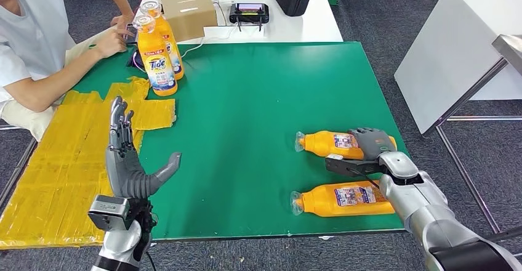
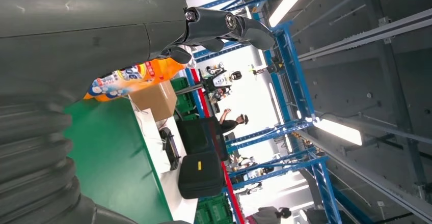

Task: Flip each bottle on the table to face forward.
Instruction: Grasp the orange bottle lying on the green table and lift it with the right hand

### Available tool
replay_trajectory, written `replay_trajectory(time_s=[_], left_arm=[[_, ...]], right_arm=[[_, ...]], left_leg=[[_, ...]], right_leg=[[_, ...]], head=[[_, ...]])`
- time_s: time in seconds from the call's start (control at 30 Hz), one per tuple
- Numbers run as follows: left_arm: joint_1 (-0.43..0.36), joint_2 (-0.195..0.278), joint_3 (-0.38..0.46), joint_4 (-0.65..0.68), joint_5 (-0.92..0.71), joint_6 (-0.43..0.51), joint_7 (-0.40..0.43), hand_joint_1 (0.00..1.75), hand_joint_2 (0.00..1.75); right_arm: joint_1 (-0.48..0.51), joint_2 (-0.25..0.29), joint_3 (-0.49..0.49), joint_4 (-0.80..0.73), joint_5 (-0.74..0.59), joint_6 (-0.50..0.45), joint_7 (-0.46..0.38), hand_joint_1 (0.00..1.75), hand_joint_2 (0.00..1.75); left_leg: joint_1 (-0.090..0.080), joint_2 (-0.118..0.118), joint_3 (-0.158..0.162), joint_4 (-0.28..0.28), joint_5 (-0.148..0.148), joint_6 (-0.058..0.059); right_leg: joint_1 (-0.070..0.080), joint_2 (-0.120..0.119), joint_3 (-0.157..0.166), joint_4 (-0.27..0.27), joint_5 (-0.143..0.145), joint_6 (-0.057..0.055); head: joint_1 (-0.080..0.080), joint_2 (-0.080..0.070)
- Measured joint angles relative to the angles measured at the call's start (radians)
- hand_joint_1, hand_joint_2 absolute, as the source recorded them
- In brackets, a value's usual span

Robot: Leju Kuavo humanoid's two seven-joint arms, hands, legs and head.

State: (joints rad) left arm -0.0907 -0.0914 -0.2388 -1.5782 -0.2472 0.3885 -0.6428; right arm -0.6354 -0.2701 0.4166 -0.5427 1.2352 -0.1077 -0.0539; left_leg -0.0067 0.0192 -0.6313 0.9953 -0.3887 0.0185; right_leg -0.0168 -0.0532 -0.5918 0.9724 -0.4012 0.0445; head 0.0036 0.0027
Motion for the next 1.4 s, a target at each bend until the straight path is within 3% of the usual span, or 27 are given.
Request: replay_trajectory(time_s=[0.1,0.27,0.43,0.57,0.67,0.73,0.83,0.93,1.13,1.4], left_arm=[[0.0,0.0,0.0,0.002,0.001,0.0,0.0,0.0,1.75],[-0.001,0.0,0.0,0.005,0.003,0.0,0.0,0.0,1.75],[-0.003,0.0,0.0,0.008,0.006,-0.001,0.0,0.0,1.75],[-0.003,0.0,0.0,0.006,-0.012,-0.003,0.012,0.0,1.75],[0.0,0.0,0.0,0.0,-0.055,-0.017,0.059,0.0,1.75],[-0.008,0.001,-0.011,0.001,-0.084,-0.066,0.119,0.0,1.75],[-0.05,0.008,-0.058,0.035,-0.114,-0.227,0.24,0.0,1.75],[-0.086,0.016,-0.114,0.075,-0.116,-0.34,0.29,0.0,1.75],[-0.149,0.047,-0.185,0.147,-0.066,-0.467,0.361,0.0,1.75],[-0.194,0.065,-0.214,0.201,-0.021,-0.505,0.375,0.0,1.75]], right_arm=[[-0.002,0.0,0.0,0.003,0.0,0.001,0.0,1.48,1.75],[-0.004,0.0,0.0,0.006,0.0,0.002,0.0,1.7,1.75],[-0.006,0.002,0.0,0.009,-0.034,-0.001,-0.018,1.75,1.75],[0.01,0.014,-0.005,-0.02,-0.078,-0.092,-0.03,1.75,1.75],[0.072,0.048,-0.034,-0.134,-0.161,-0.202,-0.041,1.75,1.75],[0.131,0.089,-0.069,-0.263,-0.224,-0.29,-0.044,1.75,1.75],[0.206,0.162,-0.123,-0.453,-0.305,-0.435,-0.062,1.75,1.75],[0.252,0.218,-0.161,-0.581,-0.39,-0.504,-0.102,1.75,1.75],[0.326,0.3,-0.185,-0.722,-0.469,-0.528,-0.153,1.75,1.75],[0.356,0.351,-0.183,-0.78,-0.581,-0.483,-0.199,1.75,1.75]], left_leg=[[0.0,0.0,0.0,0.0,0.0,0.0],[0.0,0.0,0.0,0.0,0.0,0.0],[0.0,0.0,0.0,0.0,0.0,0.0],[0.0,0.0,0.0,0.0,0.0,0.0],[0.0,0.0,-0.001,0.0,0.0,0.0],[0.001,0.0,-0.001,0.0,0.0,0.0],[0.002,-0.001,-0.003,0.0,0.0,-0.001],[0.002,-0.001,-0.003,0.0,0.0,-0.001],[0.001,0.0,-0.003,0.0,0.0,-0.001],[0.001,0.0,-0.003,0.0,0.0,-0.001]], right_leg=[[0.0,0.0,0.0,0.0,0.0,0.0],[0.0,0.0,0.0,0.0,0.0,0.0],[0.0,0.0,0.0,0.0,0.0,0.0],[0.0,0.0,0.0,0.0,0.0,0.0],[0.001,0.0,-0.001,0.0,0.0,0.0],[0.002,0.0,-0.002,0.0,0.0,0.0],[0.002,-0.002,-0.003,0.0,-0.001,-0.001],[0.002,-0.002,-0.003,0.0,-0.001,-0.001],[0.001,-0.002,-0.003,0.0,-0.001,-0.001],[0.001,-0.002,-0.003,0.0,-0.001,-0.001]], head=[[0.0,0.0],[0.0,0.0],[0.0,0.0],[0.0,0.0],[0.0,0.0],[0.0,0.0],[0.0,0.0],[0.0,0.0],[0.0,0.0],[0.0,0.0]])
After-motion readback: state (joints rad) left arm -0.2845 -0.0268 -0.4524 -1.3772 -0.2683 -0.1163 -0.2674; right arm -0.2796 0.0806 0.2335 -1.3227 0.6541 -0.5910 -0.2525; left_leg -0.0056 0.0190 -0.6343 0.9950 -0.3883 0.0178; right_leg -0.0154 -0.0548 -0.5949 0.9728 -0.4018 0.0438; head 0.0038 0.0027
